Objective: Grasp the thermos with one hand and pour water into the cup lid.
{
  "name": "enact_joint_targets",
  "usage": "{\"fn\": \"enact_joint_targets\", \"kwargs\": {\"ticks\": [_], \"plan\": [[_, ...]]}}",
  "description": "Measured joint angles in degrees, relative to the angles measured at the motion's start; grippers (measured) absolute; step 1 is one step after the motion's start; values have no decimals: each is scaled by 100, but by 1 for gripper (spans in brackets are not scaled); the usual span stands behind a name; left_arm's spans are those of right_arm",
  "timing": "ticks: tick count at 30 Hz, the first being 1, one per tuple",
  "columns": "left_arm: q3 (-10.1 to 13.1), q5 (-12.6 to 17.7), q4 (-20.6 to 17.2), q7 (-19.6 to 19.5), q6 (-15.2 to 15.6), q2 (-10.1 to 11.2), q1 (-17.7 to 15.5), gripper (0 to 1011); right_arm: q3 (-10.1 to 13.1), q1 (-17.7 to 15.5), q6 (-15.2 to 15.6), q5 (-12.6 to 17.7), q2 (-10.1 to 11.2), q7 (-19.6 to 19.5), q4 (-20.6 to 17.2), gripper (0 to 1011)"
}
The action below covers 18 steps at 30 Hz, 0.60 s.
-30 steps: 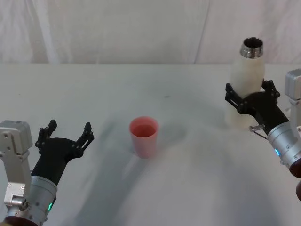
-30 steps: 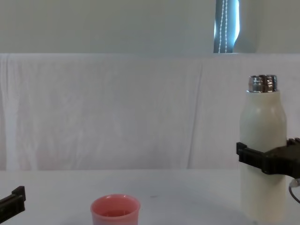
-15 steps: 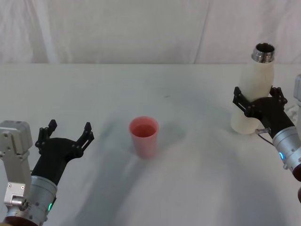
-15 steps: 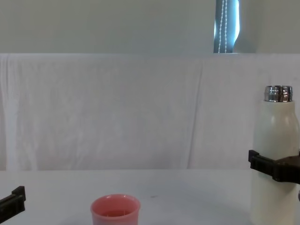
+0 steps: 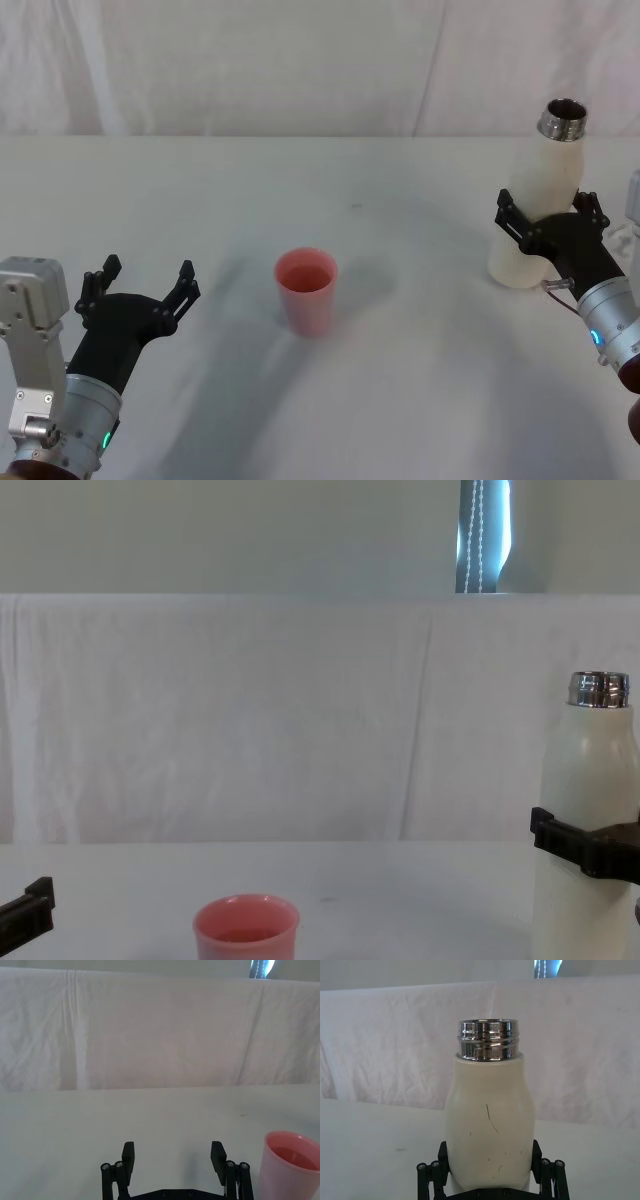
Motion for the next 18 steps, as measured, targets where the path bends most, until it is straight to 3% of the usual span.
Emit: {"fn": "enact_joint_targets", "kwargs": {"ticks": [18], "plan": [[0, 0, 0, 0, 0, 0, 0, 1001, -60, 38, -168, -112, 29, 12, 144, 959]]}}
